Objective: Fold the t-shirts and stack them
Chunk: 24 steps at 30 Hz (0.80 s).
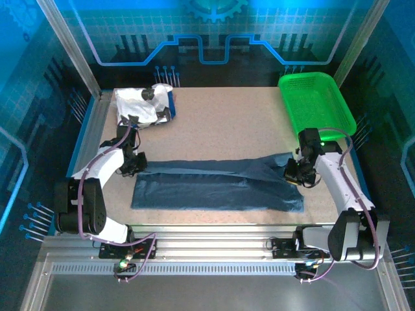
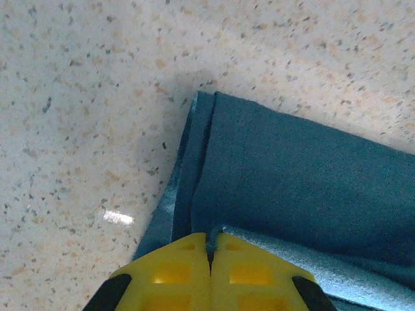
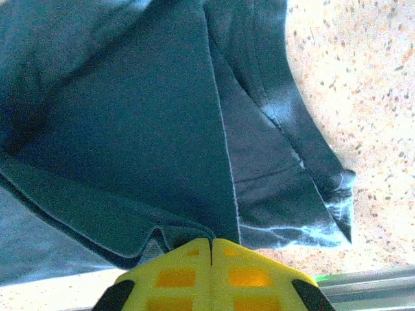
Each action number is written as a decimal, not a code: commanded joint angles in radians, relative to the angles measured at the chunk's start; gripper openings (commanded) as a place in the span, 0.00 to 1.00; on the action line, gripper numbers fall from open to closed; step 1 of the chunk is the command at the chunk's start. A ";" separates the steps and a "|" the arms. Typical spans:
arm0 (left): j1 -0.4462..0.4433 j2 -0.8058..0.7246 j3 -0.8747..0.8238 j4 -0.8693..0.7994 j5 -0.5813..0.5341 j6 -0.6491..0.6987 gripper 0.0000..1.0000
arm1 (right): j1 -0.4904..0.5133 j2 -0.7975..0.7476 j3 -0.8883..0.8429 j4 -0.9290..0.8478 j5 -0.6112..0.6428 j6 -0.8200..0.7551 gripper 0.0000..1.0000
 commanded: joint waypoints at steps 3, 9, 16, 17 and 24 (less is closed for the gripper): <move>0.009 0.012 -0.043 -0.030 -0.053 -0.061 0.03 | -0.018 -0.029 -0.054 -0.056 0.010 0.049 0.00; 0.009 0.043 -0.063 -0.027 -0.052 -0.106 0.08 | -0.017 -0.021 -0.084 -0.046 0.016 0.072 0.00; 0.008 0.001 -0.052 -0.071 -0.075 -0.187 0.50 | -0.010 -0.018 -0.143 -0.065 0.017 0.110 0.38; 0.008 -0.024 -0.051 -0.075 -0.079 -0.204 0.55 | -0.010 -0.028 -0.141 -0.072 0.019 0.114 0.44; -0.085 -0.247 0.000 -0.008 -0.103 -0.249 0.76 | 0.003 -0.077 -0.058 0.010 -0.090 0.022 0.57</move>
